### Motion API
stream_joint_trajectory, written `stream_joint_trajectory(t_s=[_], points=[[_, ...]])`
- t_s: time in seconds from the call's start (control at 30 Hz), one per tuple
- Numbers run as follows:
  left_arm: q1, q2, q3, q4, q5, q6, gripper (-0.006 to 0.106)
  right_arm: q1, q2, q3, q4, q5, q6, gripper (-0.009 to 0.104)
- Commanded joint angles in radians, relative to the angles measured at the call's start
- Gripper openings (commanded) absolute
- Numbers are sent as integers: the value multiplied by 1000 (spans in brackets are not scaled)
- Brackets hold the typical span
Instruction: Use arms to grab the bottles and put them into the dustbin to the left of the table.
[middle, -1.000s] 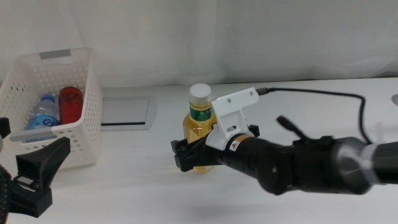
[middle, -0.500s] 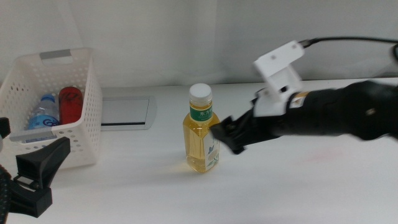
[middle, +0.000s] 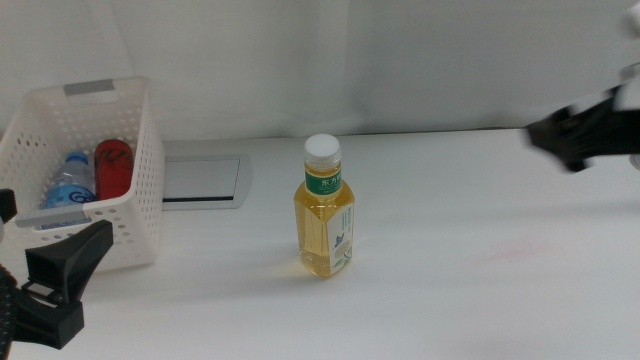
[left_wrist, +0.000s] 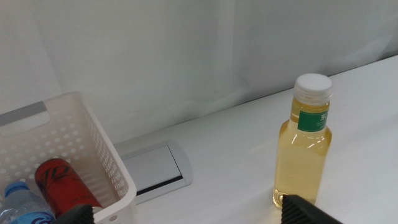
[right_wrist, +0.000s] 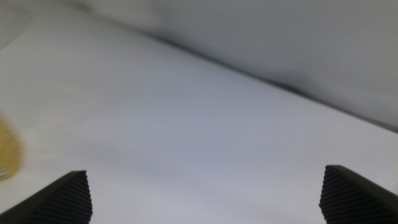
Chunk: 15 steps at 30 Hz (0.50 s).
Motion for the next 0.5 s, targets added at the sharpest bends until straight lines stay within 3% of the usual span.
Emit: stream_joint_trajectory(t_s=[0.0, 0.13, 0.3, 0.47], points=[[-6, -3, 4, -6, -3, -12, 79, -95, -76, 0, -28, 54, -2, 103], [-6, -3, 4, -6, -3, -12, 79, -198, -219, 0, -31, 105, -2, 103], [-6, -3, 4, -6, -9, -12, 79, -229, -432, 24, -52, 210, 6, 103], [-6, -3, 4, -6, -9, -12, 79, -229, -693, 132, -91, 257, 163, 103]])
